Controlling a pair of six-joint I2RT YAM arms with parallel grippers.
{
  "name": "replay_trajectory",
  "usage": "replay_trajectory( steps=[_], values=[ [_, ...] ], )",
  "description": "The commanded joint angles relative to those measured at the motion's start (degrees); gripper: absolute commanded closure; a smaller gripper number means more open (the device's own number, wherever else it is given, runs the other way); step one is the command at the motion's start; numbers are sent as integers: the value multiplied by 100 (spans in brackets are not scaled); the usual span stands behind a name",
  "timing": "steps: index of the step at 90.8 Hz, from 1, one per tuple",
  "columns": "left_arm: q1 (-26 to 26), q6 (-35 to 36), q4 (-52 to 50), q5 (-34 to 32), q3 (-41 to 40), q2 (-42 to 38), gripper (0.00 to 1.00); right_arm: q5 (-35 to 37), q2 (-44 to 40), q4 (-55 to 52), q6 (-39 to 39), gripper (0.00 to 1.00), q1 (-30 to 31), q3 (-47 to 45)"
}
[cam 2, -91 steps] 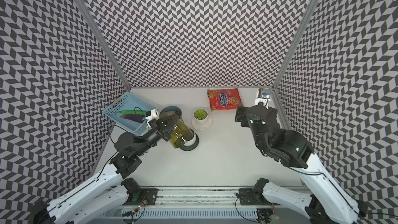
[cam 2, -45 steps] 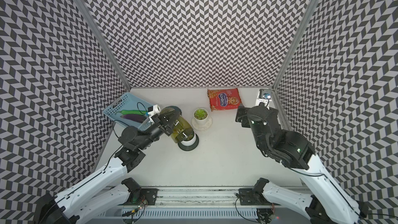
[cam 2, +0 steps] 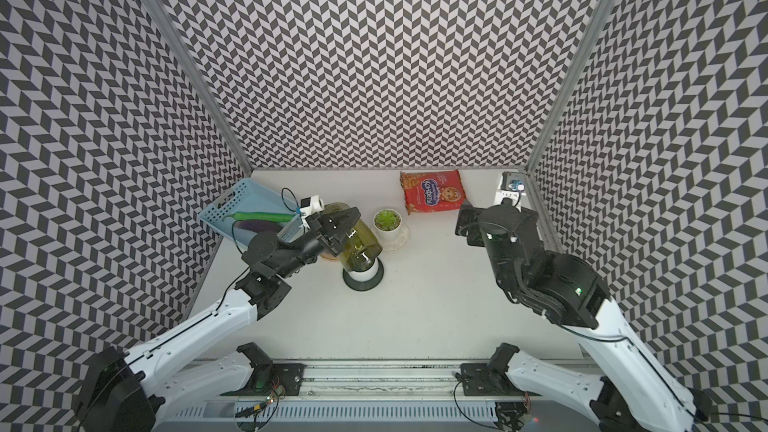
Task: Water the succulent around the soil edge
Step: Water the soil of the potted plant with water.
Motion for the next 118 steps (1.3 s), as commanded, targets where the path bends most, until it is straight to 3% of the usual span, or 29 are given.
replay_trajectory(
  steps=[1,39,118],
  values=[
    [-2,46,594,297,288,32,100,112,-92,128,61,0,-6,-42],
    [-190,-73,620,544,343,136,100,112,-122,155,57,0,-4,-81],
    [-556,-261,181,46,-1,-493,100,67,-253,129,136,0,-3,-125]
  ],
)
